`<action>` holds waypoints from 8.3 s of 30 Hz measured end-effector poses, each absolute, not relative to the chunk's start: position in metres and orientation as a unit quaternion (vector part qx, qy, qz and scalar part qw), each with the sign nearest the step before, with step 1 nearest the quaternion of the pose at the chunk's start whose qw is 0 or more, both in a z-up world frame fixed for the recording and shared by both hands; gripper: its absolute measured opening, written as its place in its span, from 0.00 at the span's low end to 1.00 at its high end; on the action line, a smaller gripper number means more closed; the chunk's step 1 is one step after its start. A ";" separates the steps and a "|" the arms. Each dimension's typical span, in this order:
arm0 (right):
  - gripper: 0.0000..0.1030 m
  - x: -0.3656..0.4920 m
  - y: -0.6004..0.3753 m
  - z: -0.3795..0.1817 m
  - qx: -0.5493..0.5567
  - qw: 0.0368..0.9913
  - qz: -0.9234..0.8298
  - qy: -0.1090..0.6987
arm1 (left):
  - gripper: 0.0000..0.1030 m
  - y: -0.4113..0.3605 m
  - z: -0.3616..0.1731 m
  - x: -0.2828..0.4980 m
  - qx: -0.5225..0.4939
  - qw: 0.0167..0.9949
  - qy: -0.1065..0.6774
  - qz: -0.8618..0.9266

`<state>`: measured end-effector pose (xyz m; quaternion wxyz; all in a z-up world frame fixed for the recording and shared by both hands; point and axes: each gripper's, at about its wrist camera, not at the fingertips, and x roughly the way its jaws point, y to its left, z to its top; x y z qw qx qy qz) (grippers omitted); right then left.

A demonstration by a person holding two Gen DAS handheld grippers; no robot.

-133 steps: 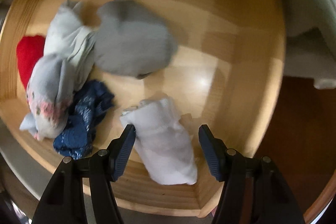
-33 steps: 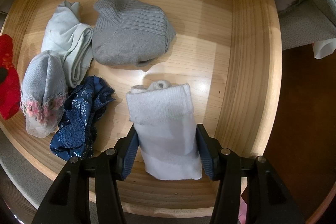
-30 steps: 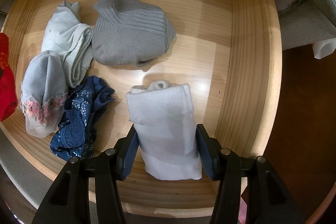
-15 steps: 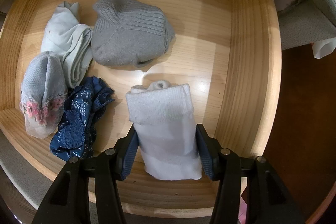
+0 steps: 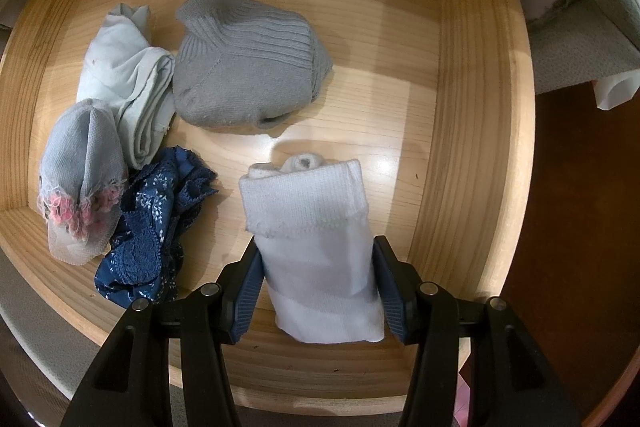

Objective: Take underwear out of drawer
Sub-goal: 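Carry the red sock with the left tool over the white box, then open the left tool to drop the red sock into the box, then withdraw the empty left tool back over the open drawer, then lift the white sock with the right tool and carry it over the box, then open the right tool to release the white sock into the box, then lower the right tool onto the dark blue lace underwear and close it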

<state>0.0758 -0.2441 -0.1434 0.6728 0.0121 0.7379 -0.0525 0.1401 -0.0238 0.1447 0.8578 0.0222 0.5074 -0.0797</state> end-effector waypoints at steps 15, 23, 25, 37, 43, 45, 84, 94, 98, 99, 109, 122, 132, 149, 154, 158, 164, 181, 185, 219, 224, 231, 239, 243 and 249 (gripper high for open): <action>0.48 0.077 -0.250 -0.144 0.020 0.673 -0.060 0.737 | 0.34 -0.075 0.205 0.219 0.054 0.889 0.447 -0.082; 0.48 0.077 -0.252 -0.143 0.022 0.673 -0.063 0.736 | 0.34 -0.108 0.166 0.251 0.090 0.875 0.468 -0.083; 0.48 0.077 -0.252 -0.143 0.021 0.673 -0.063 0.737 | 0.34 -0.113 0.154 0.258 0.094 0.871 0.475 -0.081; 0.49 0.079 -0.249 -0.143 0.019 0.671 -0.067 0.738 | 0.44 -0.124 0.114 0.261 0.112 0.850 0.510 -0.071; 0.49 0.080 -0.247 -0.143 0.017 0.670 -0.069 0.739 | 0.54 -0.121 0.123 0.255 0.090 0.847 0.517 -0.087; 0.49 0.080 -0.246 -0.144 0.016 0.669 -0.070 0.740 | 0.59 -0.121 0.129 0.251 0.091 0.849 0.513 -0.091; 0.50 0.082 -0.226 -0.161 -0.003 0.658 -0.080 0.749 | 0.60 -0.028 -0.045 0.094 0.044 0.813 0.579 -0.034; 0.48 0.080 -0.227 -0.162 -0.002 0.659 -0.079 0.748 | 0.60 -0.027 -0.058 0.092 0.043 0.817 0.574 -0.039; 0.47 0.079 -0.229 -0.159 -0.005 0.662 -0.082 0.745 | 0.60 -0.020 -0.062 0.093 0.028 0.811 0.583 -0.036; 0.47 0.079 -0.229 -0.158 -0.006 0.662 -0.082 0.745 | 0.60 -0.018 -0.063 0.094 0.025 0.810 0.585 -0.035; 0.45 0.078 -0.228 -0.147 -0.013 0.671 -0.086 0.736 | 0.60 -0.016 -0.067 0.095 0.022 0.806 0.591 -0.031; 0.44 0.074 -0.237 -0.121 0.016 0.703 -0.079 0.706 | 0.60 -0.011 -0.062 0.093 0.007 0.816 0.577 -0.033; 0.44 0.069 -0.232 -0.076 0.022 0.732 -0.071 0.677 | 0.60 -0.007 -0.060 0.094 -0.007 0.818 0.574 -0.033; 0.44 0.061 -0.230 0.040 0.026 0.784 -0.023 0.620 | 0.60 -0.008 -0.062 0.094 -0.005 0.817 0.576 -0.031; 0.44 0.068 -0.231 0.088 0.032 0.809 -0.016 0.586 | 0.60 -0.008 -0.063 0.094 -0.003 0.817 0.576 -0.029; 0.44 0.083 -0.226 0.112 0.037 0.827 -0.017 0.561 | 0.60 -0.007 -0.063 0.094 -0.003 0.817 0.576 -0.029; 0.44 0.114 -0.228 0.141 0.038 0.848 -0.032 0.528 | 0.60 -0.008 -0.062 0.094 0.001 0.818 0.575 -0.029; 0.44 0.204 -0.241 0.130 0.040 0.839 -0.074 0.537 | 0.60 -0.013 -0.062 0.094 0.010 0.818 0.575 -0.031; 0.45 0.218 -0.243 0.110 0.043 0.829 -0.075 0.552 | 0.60 -0.015 -0.062 0.094 0.011 0.818 0.574 -0.033; 0.61 0.073 -0.198 0.069 0.002 0.779 0.051 0.625 | 0.60 -0.014 -0.064 0.094 0.022 0.815 0.579 -0.019; 0.61 0.066 -0.190 -0.012 0.011 0.721 0.051 0.691 | 0.60 -0.014 -0.063 0.093 0.020 0.816 0.577 -0.016; 0.61 0.071 -0.172 -0.083 0.032 0.669 0.053 0.741 | 0.60 -0.013 -0.062 0.094 0.018 0.817 0.576 -0.024; 0.60 0.084 -0.153 -0.129 0.021 0.641 0.049 0.765 | 0.60 -0.012 -0.061 0.094 0.009 0.817 0.576 -0.030; 0.60 0.087 -0.139 -0.137 0.004 0.639 0.057 0.767 | 0.60 -0.013 -0.062 0.095 0.009 0.816 0.577 -0.034; 0.41 0.086 -0.130 -0.144 -0.029 0.639 0.048 0.768 | 0.60 -0.012 -0.062 0.095 0.007 0.816 0.578 -0.035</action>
